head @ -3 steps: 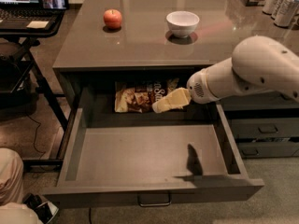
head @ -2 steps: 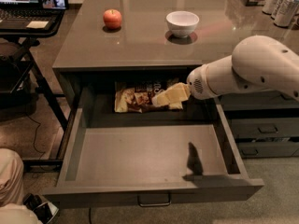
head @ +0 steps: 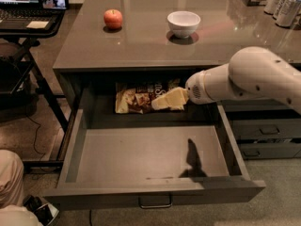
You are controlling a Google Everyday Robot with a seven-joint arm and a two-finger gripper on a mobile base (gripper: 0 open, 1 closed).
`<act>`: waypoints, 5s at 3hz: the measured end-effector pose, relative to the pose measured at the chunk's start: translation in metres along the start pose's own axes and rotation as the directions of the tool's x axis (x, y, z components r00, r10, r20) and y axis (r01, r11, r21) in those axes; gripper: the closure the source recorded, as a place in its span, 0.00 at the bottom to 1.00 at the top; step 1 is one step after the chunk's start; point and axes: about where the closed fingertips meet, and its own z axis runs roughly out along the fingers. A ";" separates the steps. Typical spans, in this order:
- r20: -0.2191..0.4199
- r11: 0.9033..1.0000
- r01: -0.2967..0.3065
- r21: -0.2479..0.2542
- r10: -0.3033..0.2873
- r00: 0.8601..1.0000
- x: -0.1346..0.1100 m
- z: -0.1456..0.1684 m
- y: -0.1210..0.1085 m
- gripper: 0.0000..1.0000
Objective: Pick brown chip bag from top drawer and place on counter
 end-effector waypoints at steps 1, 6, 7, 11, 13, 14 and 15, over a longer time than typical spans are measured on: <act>0.046 0.999 -0.031 0.020 0.031 0.998 0.015 0.035 -0.018 0.00; 0.166 0.987 0.132 0.094 -0.146 0.975 0.024 0.144 -0.069 0.00; 0.153 0.969 0.222 0.110 -0.237 0.959 0.016 0.155 -0.073 0.00; 0.243 0.918 0.394 0.040 -0.391 0.888 -0.013 0.208 -0.068 0.00; 0.249 0.929 0.368 0.023 -0.362 0.898 -0.018 0.237 -0.071 0.00; 0.232 0.924 0.380 0.035 -0.377 0.897 -0.015 0.247 -0.080 0.00; 0.218 0.919 0.390 0.051 -0.391 0.894 -0.010 0.252 -0.084 0.00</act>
Offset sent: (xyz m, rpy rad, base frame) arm 0.0677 -0.0058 -0.1125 0.1265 -0.0937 -0.1045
